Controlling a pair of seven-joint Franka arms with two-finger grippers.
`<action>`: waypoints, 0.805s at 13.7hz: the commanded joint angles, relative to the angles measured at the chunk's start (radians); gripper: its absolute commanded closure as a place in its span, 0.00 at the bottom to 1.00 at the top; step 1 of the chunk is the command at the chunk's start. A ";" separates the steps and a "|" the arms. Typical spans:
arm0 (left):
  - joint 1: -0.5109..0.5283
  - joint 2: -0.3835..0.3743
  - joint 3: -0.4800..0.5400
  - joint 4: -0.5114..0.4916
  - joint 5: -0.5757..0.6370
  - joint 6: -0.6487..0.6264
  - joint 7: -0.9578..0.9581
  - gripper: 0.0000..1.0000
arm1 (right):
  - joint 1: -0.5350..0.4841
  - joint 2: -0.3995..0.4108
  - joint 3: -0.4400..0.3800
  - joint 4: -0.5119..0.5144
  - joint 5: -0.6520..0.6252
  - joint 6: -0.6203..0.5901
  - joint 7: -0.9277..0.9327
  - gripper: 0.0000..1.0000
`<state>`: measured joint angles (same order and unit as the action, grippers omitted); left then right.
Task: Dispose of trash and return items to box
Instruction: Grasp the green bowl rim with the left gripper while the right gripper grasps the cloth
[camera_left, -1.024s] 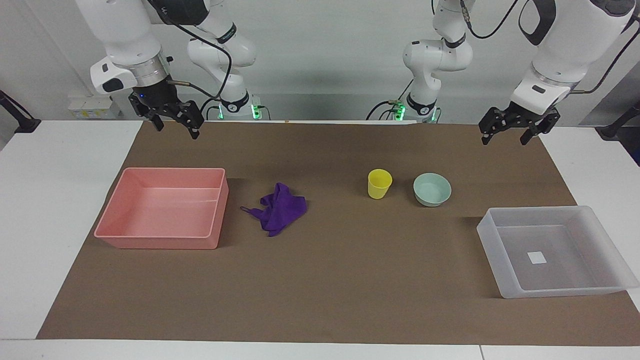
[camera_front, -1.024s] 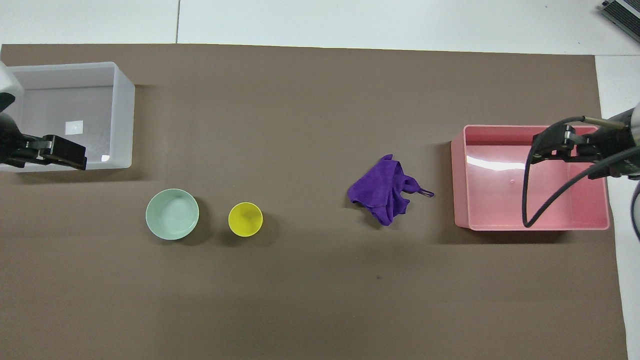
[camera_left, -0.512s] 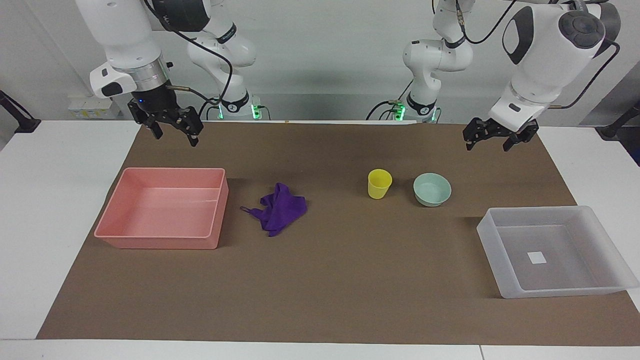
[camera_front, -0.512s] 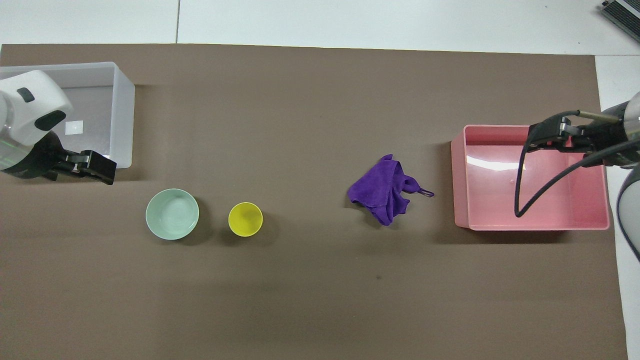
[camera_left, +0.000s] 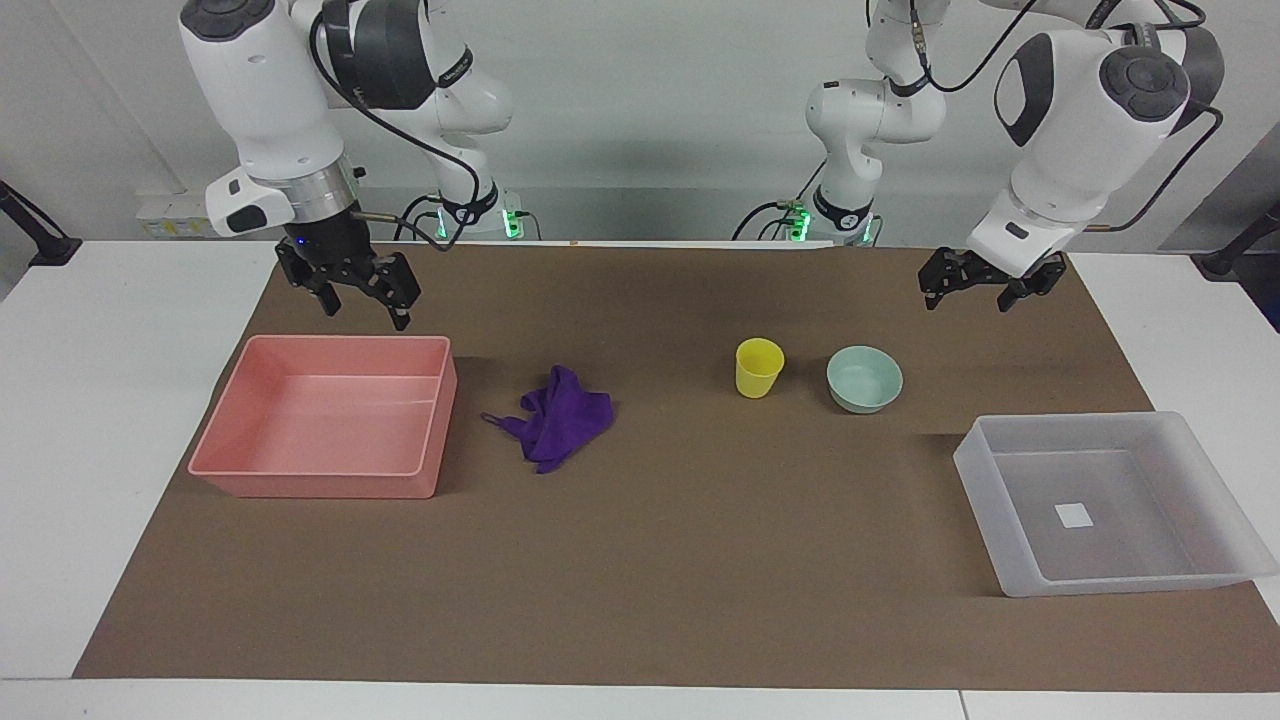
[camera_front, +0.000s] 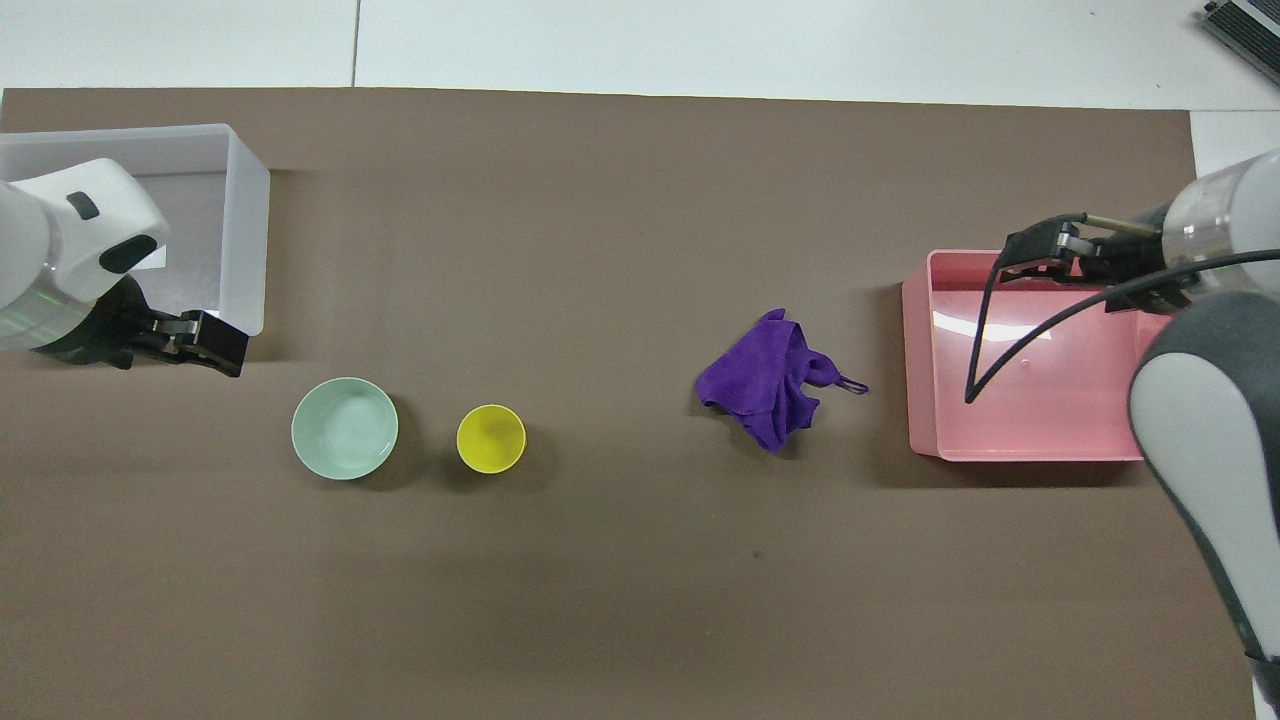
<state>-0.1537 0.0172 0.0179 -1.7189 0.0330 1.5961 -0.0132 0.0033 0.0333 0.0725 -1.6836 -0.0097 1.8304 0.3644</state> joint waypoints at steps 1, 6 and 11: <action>-0.014 -0.028 0.007 -0.155 0.016 0.147 -0.014 0.00 | 0.033 0.025 0.004 -0.059 -0.010 0.085 0.048 0.00; -0.027 -0.020 0.007 -0.361 0.015 0.381 -0.018 0.00 | 0.132 0.131 0.004 -0.059 -0.053 0.182 0.243 0.00; -0.026 0.053 0.008 -0.482 0.016 0.544 -0.011 0.00 | 0.187 0.243 0.006 -0.071 -0.053 0.322 0.372 0.00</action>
<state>-0.1660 0.0431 0.0166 -2.1733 0.0330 2.0963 -0.0138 0.1840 0.2475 0.0744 -1.7449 -0.0463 2.1092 0.6962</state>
